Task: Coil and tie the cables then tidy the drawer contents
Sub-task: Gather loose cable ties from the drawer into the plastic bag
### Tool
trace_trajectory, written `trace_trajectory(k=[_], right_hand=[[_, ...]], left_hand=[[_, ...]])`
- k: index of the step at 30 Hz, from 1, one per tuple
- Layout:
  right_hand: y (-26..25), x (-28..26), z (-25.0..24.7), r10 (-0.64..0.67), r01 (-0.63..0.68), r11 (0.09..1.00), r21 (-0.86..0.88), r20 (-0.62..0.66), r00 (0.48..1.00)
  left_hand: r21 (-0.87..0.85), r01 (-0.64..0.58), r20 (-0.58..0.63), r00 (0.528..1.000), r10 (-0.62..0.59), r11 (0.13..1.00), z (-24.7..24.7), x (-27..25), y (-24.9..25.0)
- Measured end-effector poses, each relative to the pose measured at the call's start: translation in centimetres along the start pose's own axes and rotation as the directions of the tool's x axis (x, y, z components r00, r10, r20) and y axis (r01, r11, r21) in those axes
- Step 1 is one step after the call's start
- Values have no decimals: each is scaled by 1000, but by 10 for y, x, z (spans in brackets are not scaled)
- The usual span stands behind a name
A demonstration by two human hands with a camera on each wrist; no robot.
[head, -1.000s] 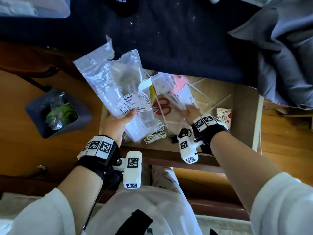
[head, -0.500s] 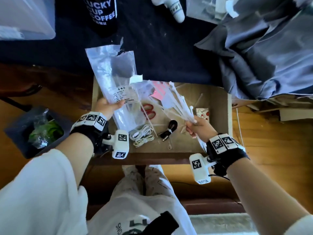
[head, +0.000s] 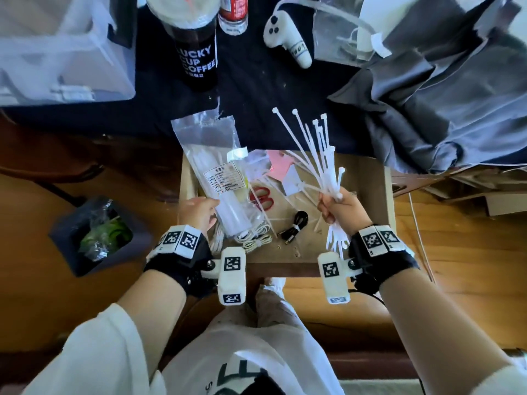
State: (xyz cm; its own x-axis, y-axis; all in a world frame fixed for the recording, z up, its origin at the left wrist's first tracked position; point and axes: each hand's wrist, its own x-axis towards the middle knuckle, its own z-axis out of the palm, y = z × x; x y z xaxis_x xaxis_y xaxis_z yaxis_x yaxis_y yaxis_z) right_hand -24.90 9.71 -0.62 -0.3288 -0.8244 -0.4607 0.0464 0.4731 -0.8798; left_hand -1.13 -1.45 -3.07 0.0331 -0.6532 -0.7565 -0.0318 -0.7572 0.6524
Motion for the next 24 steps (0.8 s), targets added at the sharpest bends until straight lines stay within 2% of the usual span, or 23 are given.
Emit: trace_trajectory(k=[2,5,8,10,12,15,19,22,24], right_hand=[[-9,-3,0,-21,21,1000,22,7,1000],[-18,-6,-5,-48,46,996,73,20,999],[-21,-6,-14,-64,58,988,144,36,997],[-22,-5,-21,-80,67,978,196,57,995],[-20,-3,-28,-102,81,968,237,78,992],[-12,2,-37,-83,50,966,255,120,989],[-8,9,-45,-40,-6,967,256,177,983],[-8,14,-48,-29,-20,954,299,160,987],[-5,17,-52,-32,-16,947,322,142,989]], left_hand=[[-50,-23,122,992,29,998,12,-20,1],[-81,-63,350,933,88,995,44,-50,17],[-124,-118,477,864,163,985,74,-63,36],[-151,-119,521,834,181,981,89,-64,46],[-156,-98,520,838,166,983,103,-64,52],[-210,-95,461,868,184,973,121,-64,57],[-215,-202,375,886,272,955,135,-62,58],[-185,-216,383,883,272,959,139,-62,56],[-202,-197,350,900,259,959,140,-62,56]])
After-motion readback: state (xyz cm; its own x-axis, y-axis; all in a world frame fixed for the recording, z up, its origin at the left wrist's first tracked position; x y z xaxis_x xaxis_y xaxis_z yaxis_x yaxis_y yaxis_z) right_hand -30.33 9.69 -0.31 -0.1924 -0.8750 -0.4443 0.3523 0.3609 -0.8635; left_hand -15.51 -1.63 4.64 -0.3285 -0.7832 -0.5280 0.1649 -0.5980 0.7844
